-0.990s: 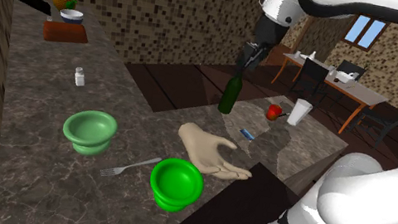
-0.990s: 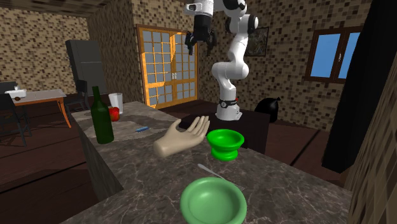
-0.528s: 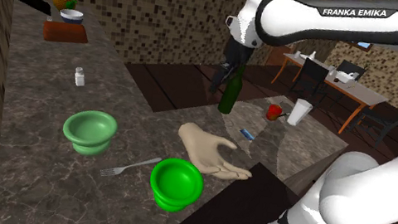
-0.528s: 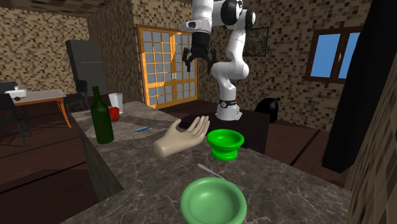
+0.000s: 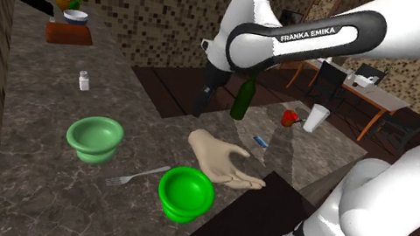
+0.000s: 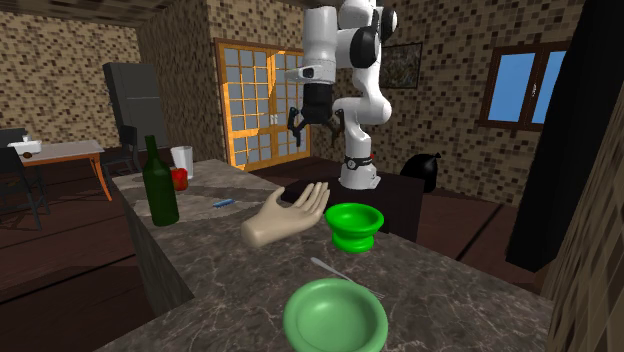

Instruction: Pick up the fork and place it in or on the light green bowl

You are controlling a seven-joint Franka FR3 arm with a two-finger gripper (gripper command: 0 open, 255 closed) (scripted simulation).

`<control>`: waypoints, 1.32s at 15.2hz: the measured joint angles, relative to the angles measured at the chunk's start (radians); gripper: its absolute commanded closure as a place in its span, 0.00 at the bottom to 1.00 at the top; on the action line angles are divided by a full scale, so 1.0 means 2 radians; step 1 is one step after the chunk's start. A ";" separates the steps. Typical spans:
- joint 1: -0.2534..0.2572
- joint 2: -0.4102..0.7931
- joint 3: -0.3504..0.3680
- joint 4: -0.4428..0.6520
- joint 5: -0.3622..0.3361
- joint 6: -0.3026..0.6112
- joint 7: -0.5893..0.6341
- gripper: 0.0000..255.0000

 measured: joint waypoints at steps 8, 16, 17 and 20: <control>0.025 0.133 0.015 0.029 0.003 0.094 -0.064 0.00; 0.044 0.272 0.035 0.091 -0.013 0.160 -0.116 0.00; 0.046 0.286 0.037 0.093 -0.016 0.171 -0.122 0.00; 0.054 0.335 0.043 0.121 -0.027 0.187 -0.139 0.00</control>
